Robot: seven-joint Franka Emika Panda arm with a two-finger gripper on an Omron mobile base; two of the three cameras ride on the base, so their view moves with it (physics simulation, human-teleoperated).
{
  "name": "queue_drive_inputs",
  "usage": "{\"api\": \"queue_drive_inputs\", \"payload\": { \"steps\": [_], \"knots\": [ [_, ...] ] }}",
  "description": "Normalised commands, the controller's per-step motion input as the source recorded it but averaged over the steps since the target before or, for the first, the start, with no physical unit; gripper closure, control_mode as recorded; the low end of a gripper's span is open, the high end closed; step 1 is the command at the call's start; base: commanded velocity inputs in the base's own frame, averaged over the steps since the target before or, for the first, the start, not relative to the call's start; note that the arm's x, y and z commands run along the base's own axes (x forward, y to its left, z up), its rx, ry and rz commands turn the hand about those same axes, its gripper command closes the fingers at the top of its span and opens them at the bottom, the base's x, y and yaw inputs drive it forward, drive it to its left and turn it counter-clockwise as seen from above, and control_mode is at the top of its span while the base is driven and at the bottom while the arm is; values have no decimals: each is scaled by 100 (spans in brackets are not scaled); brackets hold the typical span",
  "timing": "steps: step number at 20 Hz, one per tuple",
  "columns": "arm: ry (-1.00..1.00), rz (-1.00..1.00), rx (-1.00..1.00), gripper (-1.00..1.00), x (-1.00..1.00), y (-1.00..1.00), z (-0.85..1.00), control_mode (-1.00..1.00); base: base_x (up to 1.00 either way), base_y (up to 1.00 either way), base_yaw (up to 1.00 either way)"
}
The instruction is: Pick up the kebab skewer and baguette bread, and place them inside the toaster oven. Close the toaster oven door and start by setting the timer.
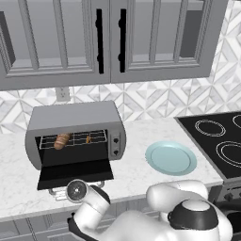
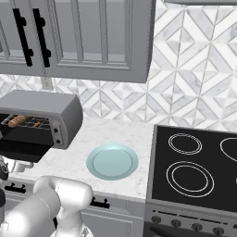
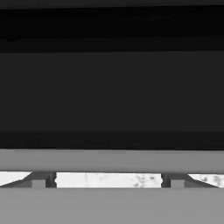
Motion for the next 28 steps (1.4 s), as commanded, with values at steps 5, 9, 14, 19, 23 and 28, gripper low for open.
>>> {"api": "queue_drive_inputs", "payload": {
  "steps": [5, 9, 14, 19, 23, 28],
  "knots": [
    [0, 0, 1, -100, 57, -25, 50, -100, 0, 0, 0],
    [0, 0, 0, -100, 54, -29, 58, -100, 0, 0, 0],
    [-7, 0, 0, -100, 43, -20, 37, -100, 0, 0, 0],
    [-13, 0, 0, -100, 66, -13, 41, -100, 0, 0, 0],
    [-12, 0, 0, -100, 90, -21, 53, -100, 0, 0, 0],
    [-10, 0, 0, -100, 94, -23, 63, -100, 0, 0, 0]
  ]
}}
